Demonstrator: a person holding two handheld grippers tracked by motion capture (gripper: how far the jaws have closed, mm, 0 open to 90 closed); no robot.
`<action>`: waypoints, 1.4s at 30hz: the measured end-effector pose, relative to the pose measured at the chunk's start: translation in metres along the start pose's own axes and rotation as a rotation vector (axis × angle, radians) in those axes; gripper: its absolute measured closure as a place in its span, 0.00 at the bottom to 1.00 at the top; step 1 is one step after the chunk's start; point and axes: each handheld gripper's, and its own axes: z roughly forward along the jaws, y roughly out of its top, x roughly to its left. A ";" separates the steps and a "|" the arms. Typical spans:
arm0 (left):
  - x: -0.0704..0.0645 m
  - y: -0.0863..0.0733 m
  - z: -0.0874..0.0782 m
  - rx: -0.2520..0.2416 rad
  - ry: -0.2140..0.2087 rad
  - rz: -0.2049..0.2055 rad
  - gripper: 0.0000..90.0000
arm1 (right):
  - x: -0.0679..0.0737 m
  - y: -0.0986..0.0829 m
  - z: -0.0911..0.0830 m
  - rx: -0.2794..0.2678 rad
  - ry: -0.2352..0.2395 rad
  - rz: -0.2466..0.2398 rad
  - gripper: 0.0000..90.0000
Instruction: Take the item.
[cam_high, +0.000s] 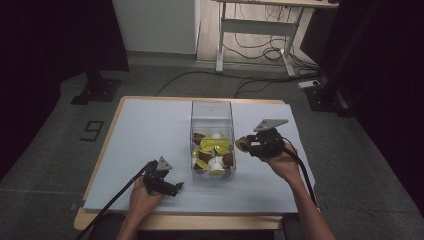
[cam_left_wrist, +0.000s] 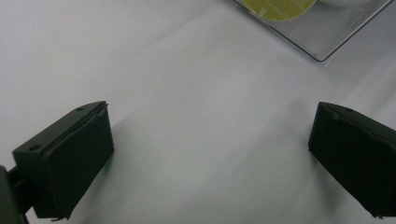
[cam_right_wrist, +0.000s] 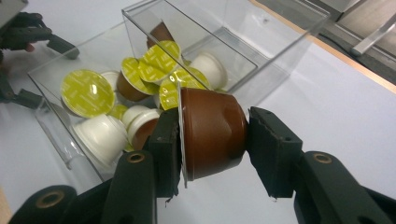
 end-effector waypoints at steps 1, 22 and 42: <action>0.000 0.000 0.000 0.000 0.000 -0.001 0.00 | -0.001 -0.001 -0.001 0.000 -0.003 0.002 0.62; 0.000 0.000 0.000 -0.001 0.000 -0.001 0.00 | -0.016 -0.027 -0.013 0.001 -0.047 0.055 0.62; 0.000 0.000 0.000 -0.001 0.000 -0.002 0.00 | -0.024 -0.060 -0.008 0.031 -0.084 0.081 0.62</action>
